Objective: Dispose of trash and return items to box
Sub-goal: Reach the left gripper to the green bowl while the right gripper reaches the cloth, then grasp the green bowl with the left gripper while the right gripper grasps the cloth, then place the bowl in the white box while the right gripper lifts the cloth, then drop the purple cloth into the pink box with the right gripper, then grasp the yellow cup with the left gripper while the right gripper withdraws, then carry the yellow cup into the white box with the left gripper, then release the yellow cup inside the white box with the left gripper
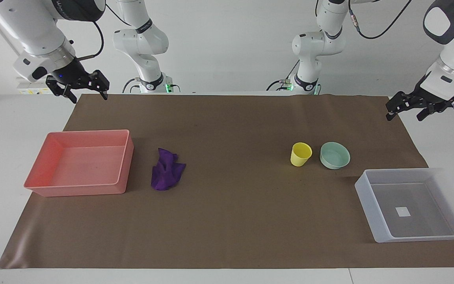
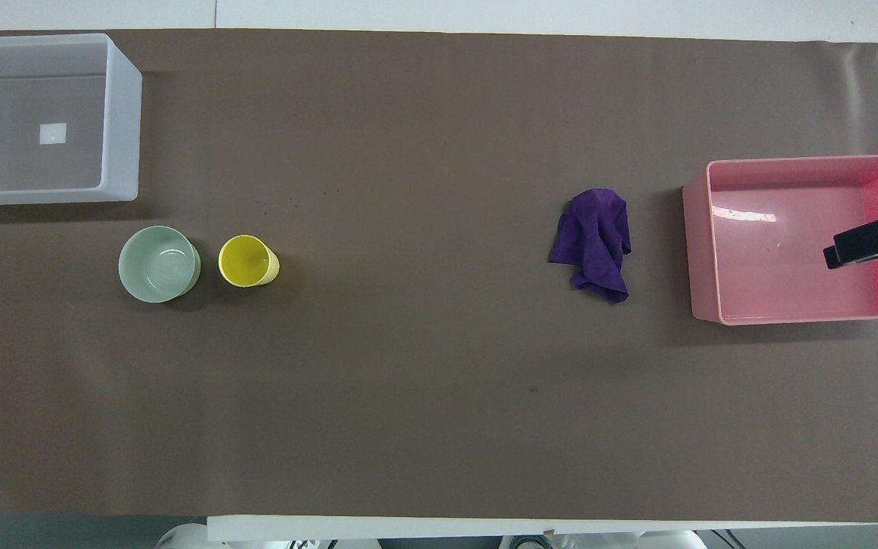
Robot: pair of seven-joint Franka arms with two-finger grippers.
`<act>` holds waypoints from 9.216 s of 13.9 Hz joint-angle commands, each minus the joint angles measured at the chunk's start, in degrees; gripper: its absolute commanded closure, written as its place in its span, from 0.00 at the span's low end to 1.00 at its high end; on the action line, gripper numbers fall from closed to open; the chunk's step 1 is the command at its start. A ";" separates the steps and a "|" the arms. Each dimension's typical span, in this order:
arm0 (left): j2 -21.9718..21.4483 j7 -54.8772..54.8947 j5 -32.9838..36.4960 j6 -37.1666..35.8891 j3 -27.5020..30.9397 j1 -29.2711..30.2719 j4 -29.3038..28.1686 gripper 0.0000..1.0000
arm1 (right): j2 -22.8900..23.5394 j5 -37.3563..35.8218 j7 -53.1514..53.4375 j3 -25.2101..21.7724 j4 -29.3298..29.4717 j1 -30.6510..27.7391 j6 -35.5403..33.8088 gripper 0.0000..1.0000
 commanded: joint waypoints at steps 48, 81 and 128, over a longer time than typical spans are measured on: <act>30.90 -15.53 -11.34 50.29 -0.01 10.77 -2.77 1.00 | 11.27 0.08 -9.25 0.77 -5.04 -2.03 18.72 1.00; -9.97 -31.58 -3.52 46.49 -0.45 -17.52 -52.25 0.99 | 6.00 -0.53 8.06 1.47 0.67 3.48 2.66 0.00; -8.28 -16.86 -1.24 17.87 -0.18 -2.22 -22.81 0.00 | 0.98 -0.45 -0.91 0.77 1.82 1.54 -6.14 0.00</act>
